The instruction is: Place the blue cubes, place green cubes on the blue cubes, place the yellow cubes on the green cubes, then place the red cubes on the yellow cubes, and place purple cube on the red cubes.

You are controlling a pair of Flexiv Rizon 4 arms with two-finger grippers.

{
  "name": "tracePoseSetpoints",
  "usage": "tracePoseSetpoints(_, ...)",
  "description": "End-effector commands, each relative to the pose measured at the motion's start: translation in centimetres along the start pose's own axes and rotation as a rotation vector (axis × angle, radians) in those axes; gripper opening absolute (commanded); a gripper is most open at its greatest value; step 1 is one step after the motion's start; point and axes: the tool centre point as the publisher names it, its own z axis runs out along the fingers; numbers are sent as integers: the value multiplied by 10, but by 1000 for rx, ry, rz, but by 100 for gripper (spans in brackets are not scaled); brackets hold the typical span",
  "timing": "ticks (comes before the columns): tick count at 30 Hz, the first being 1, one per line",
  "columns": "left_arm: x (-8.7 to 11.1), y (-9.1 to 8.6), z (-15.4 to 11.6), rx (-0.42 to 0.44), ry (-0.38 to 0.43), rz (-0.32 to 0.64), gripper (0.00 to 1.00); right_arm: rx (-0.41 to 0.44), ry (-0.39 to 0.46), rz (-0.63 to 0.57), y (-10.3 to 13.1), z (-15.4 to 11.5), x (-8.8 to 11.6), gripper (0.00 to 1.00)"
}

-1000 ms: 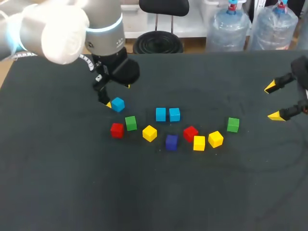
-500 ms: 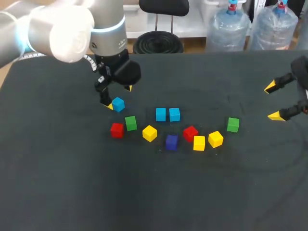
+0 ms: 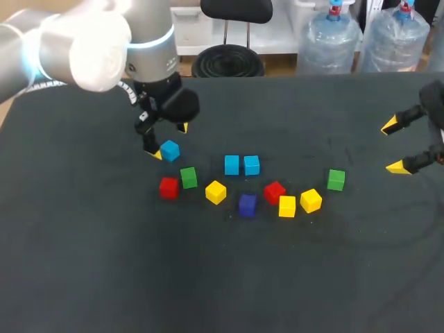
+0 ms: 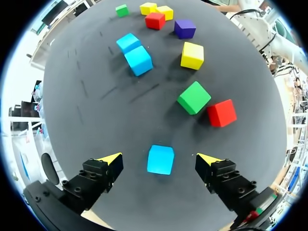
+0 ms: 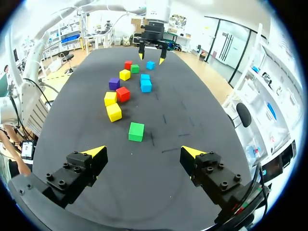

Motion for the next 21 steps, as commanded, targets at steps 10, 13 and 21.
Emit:
tracePoseSetpoints(10,5,-2,11,1,-12,-11,64,-1,-3,-1,-1,1,0,100)
tracePoseSetpoints(13,6,-3,13,3,-12,-14,59,-1,-3,-1,-1,1,0,100)
tracePoseSetpoints(21,6,-5,17,14,-10,-16,71,-1,-3,-1,-1,1,0,100)
